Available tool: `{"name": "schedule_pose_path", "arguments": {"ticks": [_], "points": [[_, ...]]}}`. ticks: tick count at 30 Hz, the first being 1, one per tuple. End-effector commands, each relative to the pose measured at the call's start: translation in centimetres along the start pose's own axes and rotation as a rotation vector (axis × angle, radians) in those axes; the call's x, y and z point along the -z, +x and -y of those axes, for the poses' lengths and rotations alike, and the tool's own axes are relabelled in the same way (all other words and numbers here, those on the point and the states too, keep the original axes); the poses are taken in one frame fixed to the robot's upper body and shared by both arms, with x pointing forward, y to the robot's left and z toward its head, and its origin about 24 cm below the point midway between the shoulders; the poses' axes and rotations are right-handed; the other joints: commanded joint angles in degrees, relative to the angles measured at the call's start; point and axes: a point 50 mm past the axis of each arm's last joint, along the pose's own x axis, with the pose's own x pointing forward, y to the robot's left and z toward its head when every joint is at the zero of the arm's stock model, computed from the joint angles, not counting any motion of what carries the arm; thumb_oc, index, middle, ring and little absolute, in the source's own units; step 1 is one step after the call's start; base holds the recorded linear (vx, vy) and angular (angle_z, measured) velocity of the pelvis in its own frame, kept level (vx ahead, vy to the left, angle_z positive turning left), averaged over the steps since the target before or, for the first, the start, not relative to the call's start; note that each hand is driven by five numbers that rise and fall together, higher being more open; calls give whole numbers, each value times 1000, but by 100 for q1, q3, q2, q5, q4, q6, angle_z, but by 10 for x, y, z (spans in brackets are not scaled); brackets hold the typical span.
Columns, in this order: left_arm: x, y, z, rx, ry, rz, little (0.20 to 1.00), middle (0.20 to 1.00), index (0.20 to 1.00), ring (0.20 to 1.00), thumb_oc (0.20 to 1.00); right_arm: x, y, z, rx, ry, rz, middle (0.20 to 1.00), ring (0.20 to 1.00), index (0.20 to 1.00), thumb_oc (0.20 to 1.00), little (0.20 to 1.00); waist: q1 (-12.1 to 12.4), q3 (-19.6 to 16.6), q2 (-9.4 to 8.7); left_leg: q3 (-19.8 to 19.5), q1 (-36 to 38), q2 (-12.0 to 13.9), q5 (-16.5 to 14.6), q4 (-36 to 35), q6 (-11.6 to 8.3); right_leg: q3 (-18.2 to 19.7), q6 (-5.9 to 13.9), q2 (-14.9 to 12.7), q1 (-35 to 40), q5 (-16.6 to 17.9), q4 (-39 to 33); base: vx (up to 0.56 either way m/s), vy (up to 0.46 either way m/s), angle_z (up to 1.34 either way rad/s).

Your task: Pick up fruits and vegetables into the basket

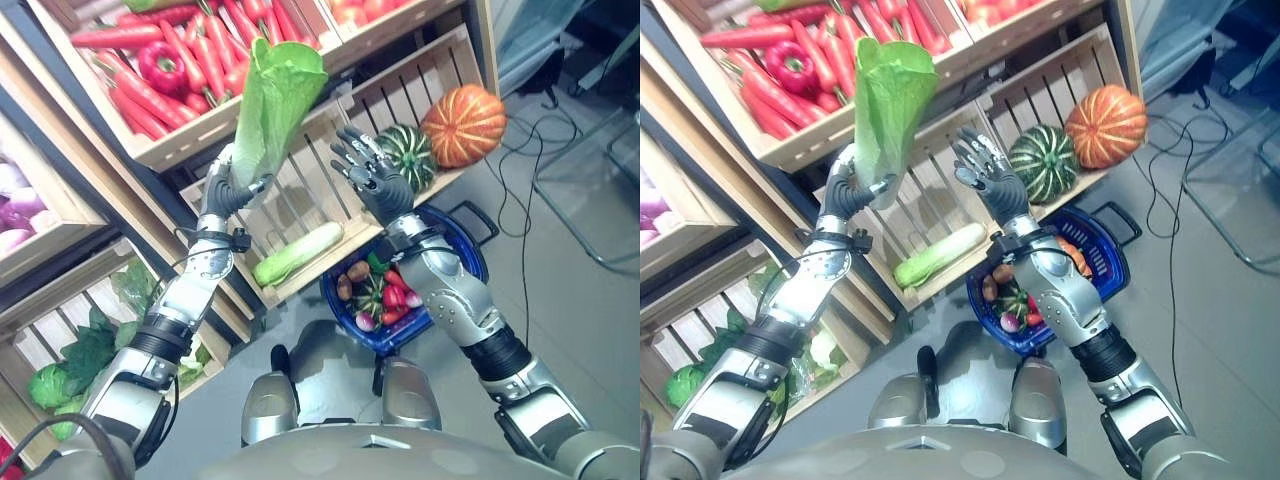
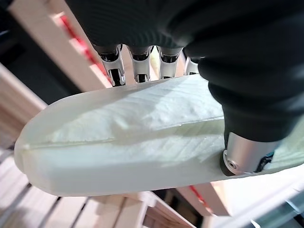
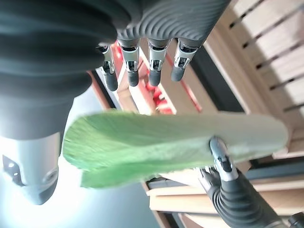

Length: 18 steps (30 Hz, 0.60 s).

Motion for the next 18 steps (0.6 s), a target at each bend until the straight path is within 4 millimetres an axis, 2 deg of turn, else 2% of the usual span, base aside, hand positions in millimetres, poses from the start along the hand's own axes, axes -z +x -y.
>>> {"name": "schedule_pose_path", "arguments": {"ticks": [1, 8, 18], "points": [[-27, 2, 3, 47, 74, 152, 200, 200, 200, 200, 200, -5, 4, -14, 46, 90, 55, 1000, 1000, 1000, 1000, 1000, -8, -388, -403, 207, 31, -315, -448, 308, 381, 28, 381, -277, 713, 322, -836, 35, 8, 1], [-35, 0, 20, 103, 123, 190, 200, 200, 200, 200, 200, 1, 9, -16, 120, 187, 27, 1000, 1000, 1000, 1000, 1000, 0, -488, -429, 286, 230, -313, -572, 286, 423, 27, 407, -295, 891, 314, -919, 33, 5, 0], [-42, -1, 32, 112, 244, 244, 200, 200, 200, 200, 200, 13, 12, -19, 199, 246, -25, 1000, 1000, 1000, 1000, 1000, 25, -579, -437, 314, 396, -325, -610, 184, 451, -1, 428, -305, 1049, 334, -1032, 7, -1, 0]]}}
